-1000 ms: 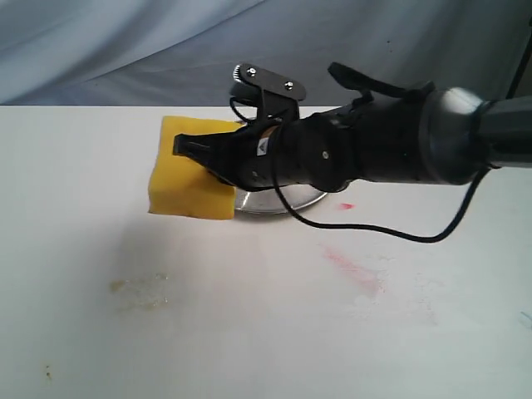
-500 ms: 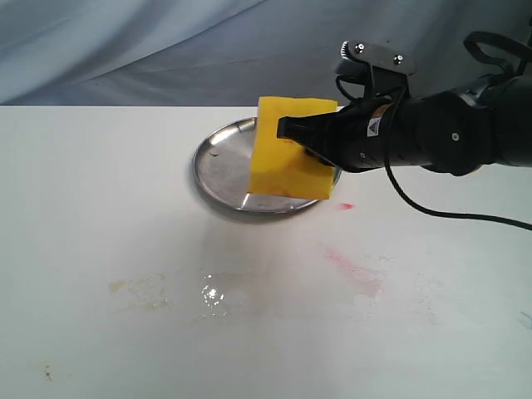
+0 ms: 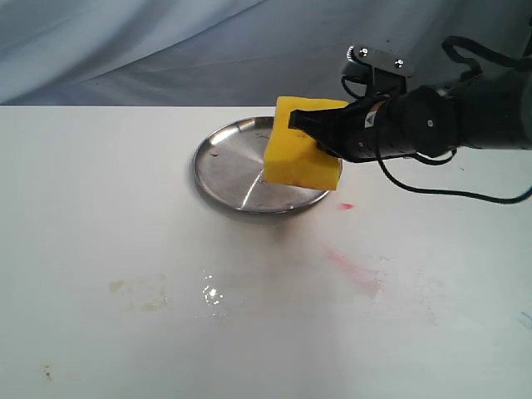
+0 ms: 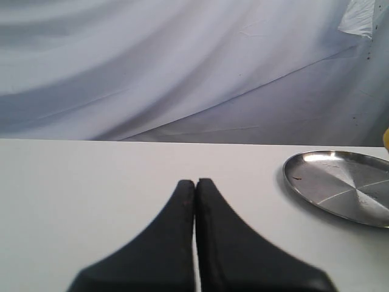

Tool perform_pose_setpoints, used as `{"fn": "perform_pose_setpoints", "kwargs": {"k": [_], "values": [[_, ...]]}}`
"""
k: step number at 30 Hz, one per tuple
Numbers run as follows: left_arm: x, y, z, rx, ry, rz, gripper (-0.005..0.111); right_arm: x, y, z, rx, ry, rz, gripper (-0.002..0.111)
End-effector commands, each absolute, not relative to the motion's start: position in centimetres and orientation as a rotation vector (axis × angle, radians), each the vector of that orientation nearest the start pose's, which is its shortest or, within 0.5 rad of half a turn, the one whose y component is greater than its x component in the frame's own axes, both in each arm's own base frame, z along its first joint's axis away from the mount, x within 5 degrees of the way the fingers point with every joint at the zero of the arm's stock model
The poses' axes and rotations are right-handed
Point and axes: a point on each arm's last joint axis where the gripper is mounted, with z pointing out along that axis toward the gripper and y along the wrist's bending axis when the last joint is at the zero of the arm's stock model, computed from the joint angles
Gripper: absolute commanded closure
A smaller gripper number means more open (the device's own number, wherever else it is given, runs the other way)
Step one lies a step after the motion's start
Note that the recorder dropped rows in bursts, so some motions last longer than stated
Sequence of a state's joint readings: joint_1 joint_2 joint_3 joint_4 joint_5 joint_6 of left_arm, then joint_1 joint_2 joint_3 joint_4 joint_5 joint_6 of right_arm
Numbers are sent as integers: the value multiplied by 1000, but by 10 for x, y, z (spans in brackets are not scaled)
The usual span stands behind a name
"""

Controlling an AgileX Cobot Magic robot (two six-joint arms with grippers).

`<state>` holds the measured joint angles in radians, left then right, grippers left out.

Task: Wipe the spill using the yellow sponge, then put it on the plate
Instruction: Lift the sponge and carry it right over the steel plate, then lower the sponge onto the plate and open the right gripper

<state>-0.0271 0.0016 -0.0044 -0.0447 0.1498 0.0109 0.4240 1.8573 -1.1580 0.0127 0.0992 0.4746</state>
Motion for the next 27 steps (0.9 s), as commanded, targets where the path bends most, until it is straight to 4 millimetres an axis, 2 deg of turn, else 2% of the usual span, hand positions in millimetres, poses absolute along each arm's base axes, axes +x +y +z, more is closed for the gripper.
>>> {"fn": "perform_pose_setpoints", "kwargs": {"k": [1,11,18,27], "values": [[56,-2,200,0,1629,-53,105,395,176,195,73,2315,470,108],[56,-2,200,-1,1629,-54,105,437,195,184,61,2330,460,108],[56,-2,200,0,1629,-52,105,446,199,177,61,2324,463,108],[56,-2,200,-1,1629,-54,105,463,207,151,70,2387,441,108]]}}
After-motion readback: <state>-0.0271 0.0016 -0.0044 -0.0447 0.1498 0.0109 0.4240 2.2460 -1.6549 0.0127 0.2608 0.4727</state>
